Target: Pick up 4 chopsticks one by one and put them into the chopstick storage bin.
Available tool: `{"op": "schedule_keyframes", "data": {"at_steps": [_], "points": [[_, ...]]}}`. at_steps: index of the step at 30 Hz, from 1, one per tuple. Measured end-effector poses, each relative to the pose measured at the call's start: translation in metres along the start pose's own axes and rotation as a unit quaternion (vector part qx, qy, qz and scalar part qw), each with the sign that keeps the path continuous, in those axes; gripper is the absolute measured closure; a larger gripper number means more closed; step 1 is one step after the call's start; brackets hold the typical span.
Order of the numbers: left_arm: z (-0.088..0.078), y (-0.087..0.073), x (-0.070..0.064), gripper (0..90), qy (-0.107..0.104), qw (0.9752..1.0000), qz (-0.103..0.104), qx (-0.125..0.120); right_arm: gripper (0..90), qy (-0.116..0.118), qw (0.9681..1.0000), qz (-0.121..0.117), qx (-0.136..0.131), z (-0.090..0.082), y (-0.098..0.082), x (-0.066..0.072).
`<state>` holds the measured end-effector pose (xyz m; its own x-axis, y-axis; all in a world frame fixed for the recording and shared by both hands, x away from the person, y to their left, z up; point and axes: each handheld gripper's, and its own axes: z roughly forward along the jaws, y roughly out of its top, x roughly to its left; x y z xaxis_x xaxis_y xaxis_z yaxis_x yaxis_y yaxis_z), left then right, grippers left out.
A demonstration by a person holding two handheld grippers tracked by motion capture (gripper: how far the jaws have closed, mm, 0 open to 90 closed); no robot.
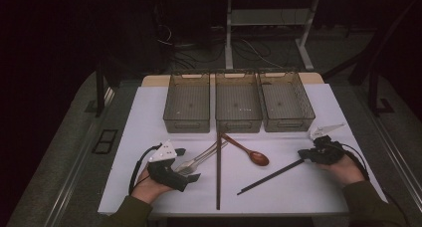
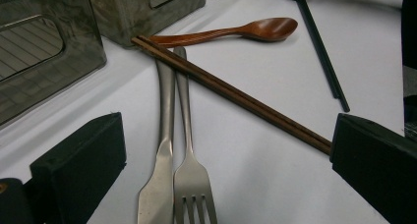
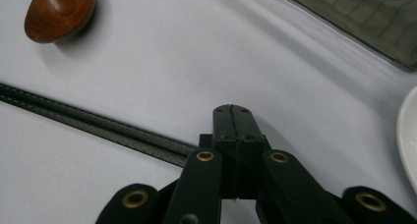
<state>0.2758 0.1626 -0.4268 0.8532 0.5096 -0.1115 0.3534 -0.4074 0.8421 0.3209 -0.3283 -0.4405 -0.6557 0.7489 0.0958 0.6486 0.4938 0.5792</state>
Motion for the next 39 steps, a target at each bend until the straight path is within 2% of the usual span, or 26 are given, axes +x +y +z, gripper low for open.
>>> {"op": "schedule_keyframes", "data": {"at_steps": [27, 36, 39], "points": [[0.001, 0.001, -0.001, 0.0, -0.002, 1.0000, 0.003, -0.002, 89.3, -0.001, 0.9999, 0.005, 0.009, -0.016, -0.019, 0.006], [0.001, 0.001, -0.002, 0.0, -0.002, 1.0000, 0.001, -0.001, 89.2, 0.000, 0.9999, -0.001, 0.014, -0.021, -0.026, 0.008], [0.000, 0.001, -0.002, 0.0, -0.002, 1.0000, 0.003, -0.001, 89.1, 0.000, 1.0000, -0.001, 0.005, -0.021, -0.026, 0.007]]}}
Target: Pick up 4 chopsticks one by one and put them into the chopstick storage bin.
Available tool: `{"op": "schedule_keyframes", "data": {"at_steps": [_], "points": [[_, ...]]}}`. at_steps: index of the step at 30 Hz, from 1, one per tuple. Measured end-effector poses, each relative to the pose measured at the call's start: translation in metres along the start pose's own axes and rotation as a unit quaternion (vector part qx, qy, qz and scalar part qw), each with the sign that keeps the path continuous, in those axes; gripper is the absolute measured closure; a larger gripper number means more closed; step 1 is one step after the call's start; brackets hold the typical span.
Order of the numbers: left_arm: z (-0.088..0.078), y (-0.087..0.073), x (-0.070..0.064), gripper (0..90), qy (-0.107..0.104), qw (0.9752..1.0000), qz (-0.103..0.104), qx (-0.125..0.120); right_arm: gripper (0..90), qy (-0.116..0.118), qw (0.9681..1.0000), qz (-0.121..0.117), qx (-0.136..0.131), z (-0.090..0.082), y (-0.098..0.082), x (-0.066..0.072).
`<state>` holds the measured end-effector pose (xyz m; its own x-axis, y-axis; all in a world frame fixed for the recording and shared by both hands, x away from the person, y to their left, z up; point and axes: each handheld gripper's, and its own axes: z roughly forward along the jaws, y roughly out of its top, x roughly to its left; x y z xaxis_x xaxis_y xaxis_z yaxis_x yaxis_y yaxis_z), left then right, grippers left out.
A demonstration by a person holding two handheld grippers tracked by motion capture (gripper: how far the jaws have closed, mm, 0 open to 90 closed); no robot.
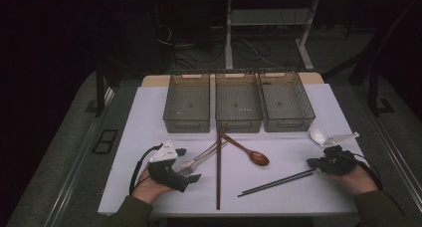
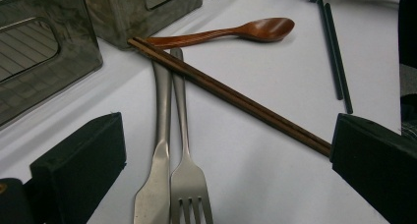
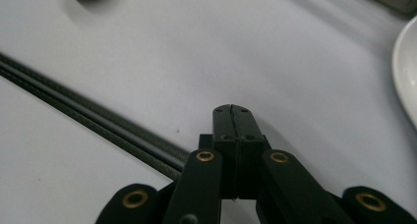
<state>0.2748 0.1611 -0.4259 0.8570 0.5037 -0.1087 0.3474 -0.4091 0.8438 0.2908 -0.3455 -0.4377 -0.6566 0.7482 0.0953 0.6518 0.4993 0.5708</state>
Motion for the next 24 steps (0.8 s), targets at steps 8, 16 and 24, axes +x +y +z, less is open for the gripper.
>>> {"op": "schedule_keyframes", "data": {"at_steps": [8, 16, 24], "points": [[0.000, 0.000, 0.000, 0.0, -0.001, 1.0000, 0.003, 0.003, 65.2, 0.083, 0.9937, -0.049, -0.057, -0.002, 0.018, 0.026], [0.001, 0.000, -0.001, 0.0, -0.003, 1.0000, 0.001, 0.001, 57.4, 0.140, 0.9813, -0.114, -0.068, 0.013, 0.034, 0.060], [0.002, 0.000, -0.001, 0.0, -0.003, 1.0000, 0.001, 0.001, 57.2, 0.186, 0.9667, -0.167, -0.052, 0.032, 0.051, 0.095]]}}
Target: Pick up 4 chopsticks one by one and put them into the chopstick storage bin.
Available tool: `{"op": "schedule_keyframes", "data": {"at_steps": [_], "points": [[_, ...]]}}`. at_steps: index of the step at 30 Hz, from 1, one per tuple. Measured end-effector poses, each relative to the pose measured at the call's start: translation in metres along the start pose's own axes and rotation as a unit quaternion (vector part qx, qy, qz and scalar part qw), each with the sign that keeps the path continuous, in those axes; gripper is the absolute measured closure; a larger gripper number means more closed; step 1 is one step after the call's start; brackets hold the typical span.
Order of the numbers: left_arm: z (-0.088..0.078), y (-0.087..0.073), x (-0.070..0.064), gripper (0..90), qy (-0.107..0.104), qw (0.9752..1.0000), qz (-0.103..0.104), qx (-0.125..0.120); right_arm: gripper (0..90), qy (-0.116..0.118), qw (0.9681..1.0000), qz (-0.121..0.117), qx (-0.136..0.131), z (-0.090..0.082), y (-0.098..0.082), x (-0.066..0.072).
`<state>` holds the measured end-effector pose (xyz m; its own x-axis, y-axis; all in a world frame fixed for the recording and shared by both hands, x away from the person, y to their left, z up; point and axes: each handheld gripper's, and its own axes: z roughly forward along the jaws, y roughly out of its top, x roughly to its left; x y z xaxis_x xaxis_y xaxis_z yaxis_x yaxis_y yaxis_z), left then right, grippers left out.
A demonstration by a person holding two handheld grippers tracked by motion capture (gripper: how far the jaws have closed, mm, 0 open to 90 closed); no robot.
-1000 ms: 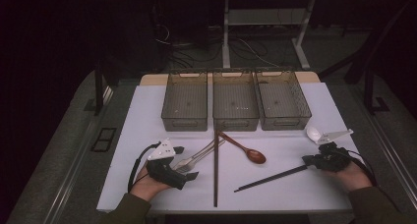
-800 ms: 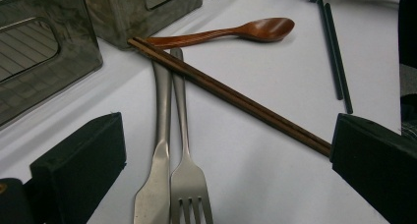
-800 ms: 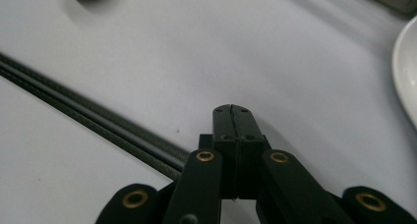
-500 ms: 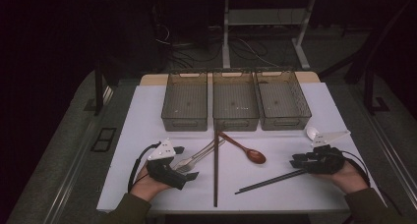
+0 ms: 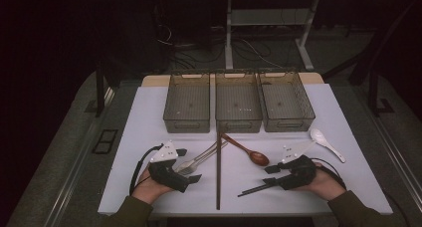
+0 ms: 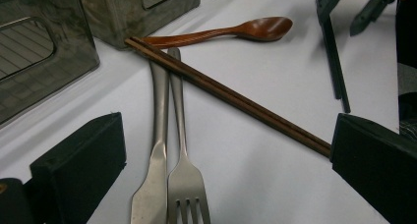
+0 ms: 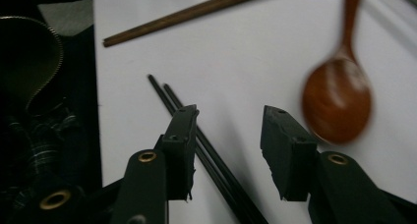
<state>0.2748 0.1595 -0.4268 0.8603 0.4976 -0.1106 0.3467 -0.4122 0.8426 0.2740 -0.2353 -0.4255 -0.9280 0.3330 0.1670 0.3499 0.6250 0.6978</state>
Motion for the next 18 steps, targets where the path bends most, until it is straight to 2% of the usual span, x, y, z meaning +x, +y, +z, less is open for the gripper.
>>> {"op": "schedule_keyframes", "data": {"at_steps": [1, 2, 3, 5, 7, 8, 12, 18], "points": [[0.000, 0.000, 0.000, 0.0, 0.000, 1.0000, 0.000, 0.000, 59.1, 0.014, 0.9998, -0.011, 0.004, 0.008, 0.005, 0.005], [0.000, 0.000, 0.000, 0.0, -0.001, 1.0000, 0.001, 0.000, 59.1, 0.014, 0.9998, -0.011, 0.004, 0.008, 0.005, 0.005], [0.000, 0.000, 0.000, 0.0, 0.000, 1.0000, 0.001, 0.002, 60.7, 0.015, 0.9993, -0.033, 0.010, 0.012, 0.008, 0.005], [0.000, 0.000, 0.000, 0.0, 0.000, 1.0000, 0.001, 0.003, 66.7, 0.031, 0.9978, -0.056, 0.017, 0.025, 0.014, 0.011], [0.000, 0.000, 0.000, 0.0, 0.000, 1.0000, 0.001, 0.001, 67.9, 0.036, 0.9972, -0.062, 0.021, 0.029, 0.016, 0.013], [0.000, 0.000, 0.000, 0.0, 0.000, 1.0000, 0.000, 0.000, 69.4, 0.045, 0.9957, -0.075, 0.028, 0.038, 0.019, 0.017], [0.000, 0.000, 0.000, 0.0, -0.001, 1.0000, 0.000, 0.001, 72.1, 0.058, 0.9933, -0.091, 0.041, 0.051, 0.023, 0.022], [0.000, -0.001, 0.000, 0.0, 0.000, 1.0000, 0.000, 0.000, 75.9, 0.063, 0.9909, -0.107, 0.050, 0.060, 0.025, 0.025]]}}
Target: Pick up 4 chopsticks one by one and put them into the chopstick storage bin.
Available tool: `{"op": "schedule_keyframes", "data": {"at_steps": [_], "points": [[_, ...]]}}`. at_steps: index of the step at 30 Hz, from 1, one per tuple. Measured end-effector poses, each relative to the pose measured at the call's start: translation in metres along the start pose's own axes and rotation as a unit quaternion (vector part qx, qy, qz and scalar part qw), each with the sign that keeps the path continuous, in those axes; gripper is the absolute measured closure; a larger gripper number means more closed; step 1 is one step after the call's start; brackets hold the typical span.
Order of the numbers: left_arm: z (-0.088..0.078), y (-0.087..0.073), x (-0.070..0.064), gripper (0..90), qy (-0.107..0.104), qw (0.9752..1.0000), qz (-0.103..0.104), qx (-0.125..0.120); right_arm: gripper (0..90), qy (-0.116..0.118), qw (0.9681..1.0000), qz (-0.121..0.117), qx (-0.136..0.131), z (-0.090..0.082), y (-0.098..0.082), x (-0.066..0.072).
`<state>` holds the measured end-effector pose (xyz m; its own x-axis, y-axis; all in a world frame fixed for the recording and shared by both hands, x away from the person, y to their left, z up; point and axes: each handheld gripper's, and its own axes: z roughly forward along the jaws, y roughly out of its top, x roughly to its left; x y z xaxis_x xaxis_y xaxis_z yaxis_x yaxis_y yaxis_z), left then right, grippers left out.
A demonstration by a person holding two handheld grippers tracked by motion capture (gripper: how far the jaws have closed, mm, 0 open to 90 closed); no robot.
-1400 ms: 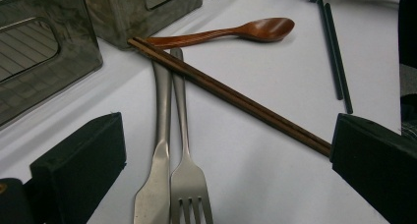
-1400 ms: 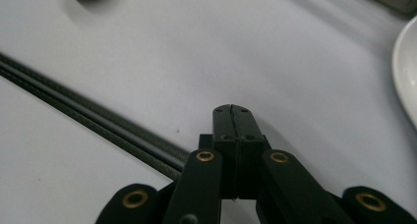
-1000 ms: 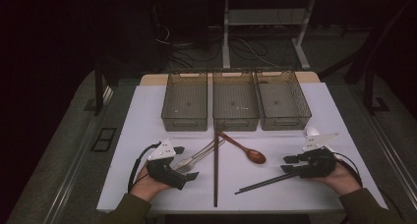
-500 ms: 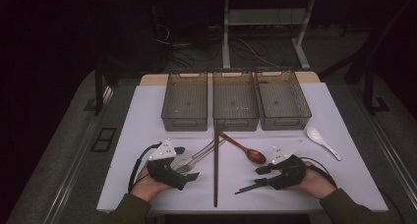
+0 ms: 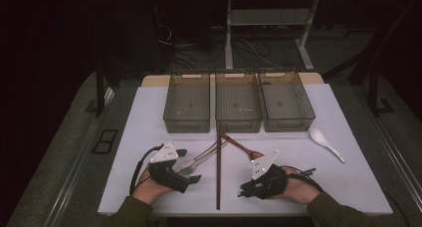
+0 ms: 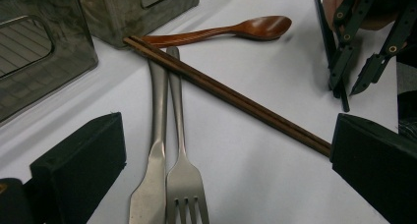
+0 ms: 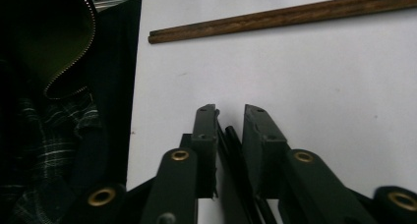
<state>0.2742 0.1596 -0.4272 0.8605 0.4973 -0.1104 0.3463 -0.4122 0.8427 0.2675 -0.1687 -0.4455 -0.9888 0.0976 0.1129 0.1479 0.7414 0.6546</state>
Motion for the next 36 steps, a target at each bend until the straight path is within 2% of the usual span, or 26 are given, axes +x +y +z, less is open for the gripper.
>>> {"op": "schedule_keyframes", "data": {"at_steps": [3, 9, 16, 23, 30, 33, 35, 36], "points": [[0.000, 0.000, 0.000, 0.0, 0.000, 1.0000, 0.001, 0.001, 77.8, -0.004, 1.0000, -0.007, 0.000, 0.000, 0.000, 0.000], [0.000, 0.000, 0.000, 0.0, 0.001, 1.0000, 0.001, 0.000, 78.5, -0.015, 0.9993, -0.035, 0.004, 0.000, 0.001, 0.004], [0.000, 0.000, 0.000, 0.0, 0.001, 1.0000, 0.001, 0.000, 78.7, -0.014, 0.9991, -0.040, 0.001, 0.000, 0.000, 0.001], [0.000, 0.000, 0.000, 0.0, 0.001, 1.0000, 0.001, 0.000, 78.9, -0.030, 0.9989, -0.036, 0.002, -0.002, -0.001, -0.005], [0.000, 0.000, 0.000, 0.0, 0.002, 1.0000, -0.001, -0.001, 79.4, -0.045, 0.9985, -0.030, -0.001, 0.000, 0.003, -0.020], [0.000, 0.000, 0.000, 0.0, 0.001, 1.0000, 0.000, -0.001, 79.6, -0.047, 0.9987, -0.016, -0.002, 0.000, 0.004, -0.026], [0.000, 0.000, 0.000, 0.0, 0.001, 1.0000, 0.000, -0.001, 79.9, -0.058, 0.9982, -0.015, -0.001, 0.000, 0.005, -0.029], [-0.001, 0.000, 0.000, 0.0, 0.001, 1.0000, 0.001, -0.001, 79.9, -0.059, 0.9983, -0.004, 0.000, 0.000, 0.006, -0.030]]}}
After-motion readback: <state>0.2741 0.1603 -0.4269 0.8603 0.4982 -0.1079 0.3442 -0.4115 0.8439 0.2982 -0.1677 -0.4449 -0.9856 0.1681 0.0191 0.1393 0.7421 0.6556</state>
